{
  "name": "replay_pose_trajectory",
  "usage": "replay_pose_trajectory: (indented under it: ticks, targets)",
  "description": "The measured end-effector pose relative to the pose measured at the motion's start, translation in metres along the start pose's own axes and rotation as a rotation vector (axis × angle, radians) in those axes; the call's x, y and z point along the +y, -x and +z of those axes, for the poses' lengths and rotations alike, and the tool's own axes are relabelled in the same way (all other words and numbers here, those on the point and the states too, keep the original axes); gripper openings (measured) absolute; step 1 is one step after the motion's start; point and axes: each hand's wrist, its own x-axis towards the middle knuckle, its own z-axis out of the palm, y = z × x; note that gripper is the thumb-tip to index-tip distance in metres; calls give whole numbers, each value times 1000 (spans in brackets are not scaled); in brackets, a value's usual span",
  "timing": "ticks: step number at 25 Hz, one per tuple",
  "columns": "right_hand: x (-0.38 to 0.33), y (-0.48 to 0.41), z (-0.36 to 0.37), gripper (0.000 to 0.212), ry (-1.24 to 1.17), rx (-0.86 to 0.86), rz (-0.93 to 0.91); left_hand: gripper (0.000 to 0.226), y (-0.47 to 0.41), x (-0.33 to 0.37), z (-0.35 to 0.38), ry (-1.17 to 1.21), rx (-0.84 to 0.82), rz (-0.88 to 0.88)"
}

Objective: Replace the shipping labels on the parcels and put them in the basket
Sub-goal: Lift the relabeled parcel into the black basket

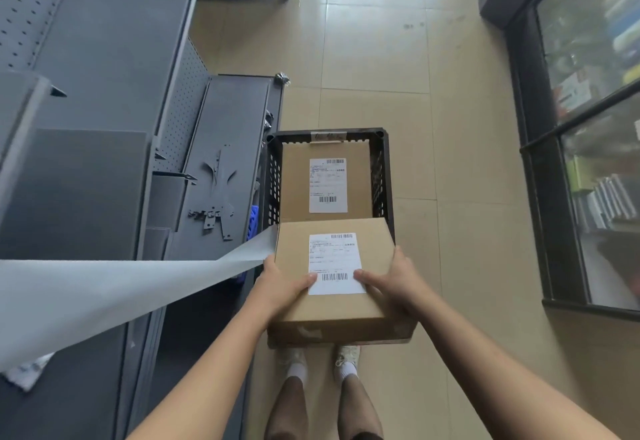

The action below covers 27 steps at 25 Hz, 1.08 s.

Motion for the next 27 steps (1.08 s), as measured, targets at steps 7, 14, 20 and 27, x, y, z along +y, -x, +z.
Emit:
replay_pose_trajectory:
  ticks: [7, 14, 20, 27]
  targets:
    - [19, -25, 21, 103, 97, -120, 145, 77, -28, -29, 16, -46, -133, -137]
    - [12, -71, 24, 40, 153, -237, 203, 28, -65, -47, 21, 80, -80, -291]
    - [18, -99, 37, 35, 38, -231, 268, 35, -100, -68, 27, 277, -83, -337]
    - [25, -122, 55, 30, -207, -127, 301, 70, -135, -89, 41, 327, -83, -332]
